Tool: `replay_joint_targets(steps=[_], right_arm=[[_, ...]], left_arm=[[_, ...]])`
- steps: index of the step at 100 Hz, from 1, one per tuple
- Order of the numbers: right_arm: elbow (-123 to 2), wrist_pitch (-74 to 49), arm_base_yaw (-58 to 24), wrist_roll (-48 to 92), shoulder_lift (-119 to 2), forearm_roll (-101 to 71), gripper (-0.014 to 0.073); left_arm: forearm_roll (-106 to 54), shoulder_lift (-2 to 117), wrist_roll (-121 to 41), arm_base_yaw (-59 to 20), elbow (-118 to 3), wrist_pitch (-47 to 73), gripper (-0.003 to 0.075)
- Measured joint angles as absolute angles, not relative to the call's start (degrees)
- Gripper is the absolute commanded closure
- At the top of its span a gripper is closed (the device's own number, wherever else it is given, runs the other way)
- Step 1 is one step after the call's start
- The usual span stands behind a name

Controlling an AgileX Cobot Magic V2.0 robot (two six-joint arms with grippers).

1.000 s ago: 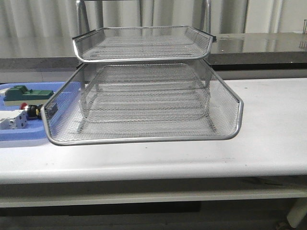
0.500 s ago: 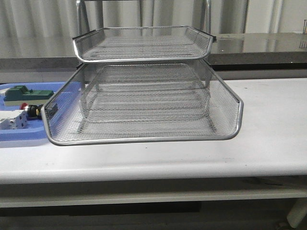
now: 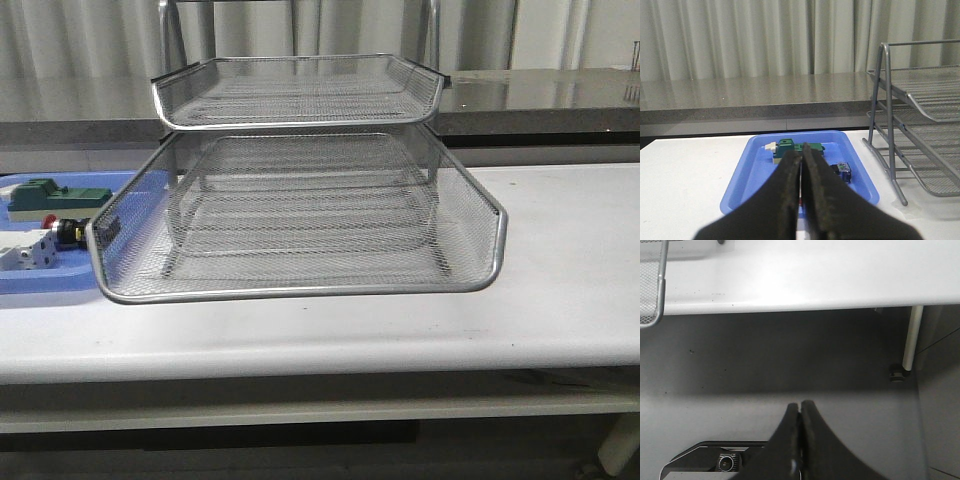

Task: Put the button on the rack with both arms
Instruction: 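Release the tray and withdraw the right gripper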

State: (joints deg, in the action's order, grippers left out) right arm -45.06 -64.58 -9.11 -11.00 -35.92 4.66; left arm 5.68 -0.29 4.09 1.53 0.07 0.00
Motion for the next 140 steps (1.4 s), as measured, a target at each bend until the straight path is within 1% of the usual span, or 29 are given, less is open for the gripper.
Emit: replay_joint_targets(steps=[95,125,132,140], right_arm=[[-45.06,-64.58,-9.11,-11.12,-35.92,4.66,0.0664],[-45.06,-64.58,-9.11,-11.12,-35.92,4.66,0.0664],[-45.06,-64.58,-9.11,-11.12,-35.92,4.66,0.0664],[-45.06,-64.58,-9.11,-11.12,-35.92,4.66,0.0664]], left_arm=[[5.68,-0.29,4.09,1.53,0.07,0.0,0.0716],[5.68,-0.29,4.09,1.53,0.07,-6.2,0.0716],[5.44,-0.29,4.09,1.53,-0.17,-4.05,0.0716],[4.4,-0.09,4.09,1.53,-2.29,1.44,0.0716]])
